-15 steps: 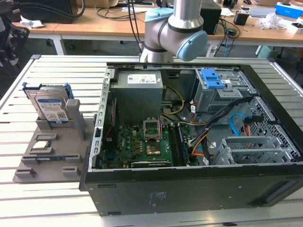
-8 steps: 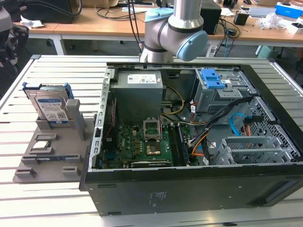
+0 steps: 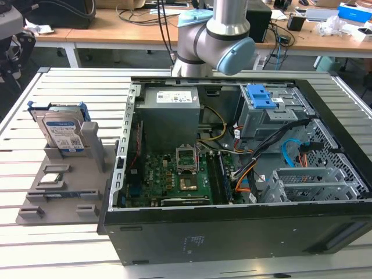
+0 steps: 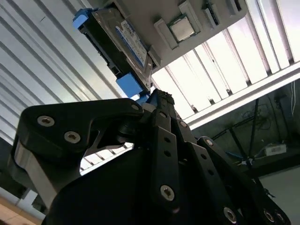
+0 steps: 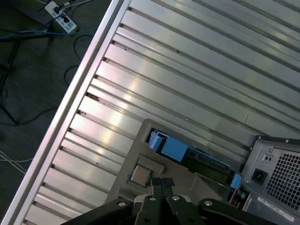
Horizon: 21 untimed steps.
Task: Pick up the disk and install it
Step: 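Pick up the disk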
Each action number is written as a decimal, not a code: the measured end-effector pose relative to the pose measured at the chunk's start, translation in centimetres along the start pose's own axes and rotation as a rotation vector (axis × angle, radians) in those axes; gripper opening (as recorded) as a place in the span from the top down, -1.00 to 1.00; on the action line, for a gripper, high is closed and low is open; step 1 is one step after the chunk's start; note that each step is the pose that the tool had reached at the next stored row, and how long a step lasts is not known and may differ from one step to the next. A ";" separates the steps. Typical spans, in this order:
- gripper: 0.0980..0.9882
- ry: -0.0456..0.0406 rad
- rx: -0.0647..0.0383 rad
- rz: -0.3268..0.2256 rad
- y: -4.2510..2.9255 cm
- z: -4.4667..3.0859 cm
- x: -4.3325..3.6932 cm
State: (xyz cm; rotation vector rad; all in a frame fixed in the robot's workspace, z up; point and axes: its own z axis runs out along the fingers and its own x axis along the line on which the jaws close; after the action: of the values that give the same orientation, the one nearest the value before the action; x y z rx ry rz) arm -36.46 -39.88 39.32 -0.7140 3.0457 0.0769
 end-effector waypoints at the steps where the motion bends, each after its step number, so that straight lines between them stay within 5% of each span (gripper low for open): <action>1: 0.98 0.0009 -0.001 -0.022 0.00 0.00 0.00; 7: 0.98 0.0081 -0.004 -0.179 0.00 0.00 0.00; 21: 0.98 0.0185 -0.010 -0.410 0.00 0.00 0.00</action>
State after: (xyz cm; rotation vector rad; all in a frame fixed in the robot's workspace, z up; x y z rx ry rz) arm -36.46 -39.88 39.32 -1.3244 2.8454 0.0795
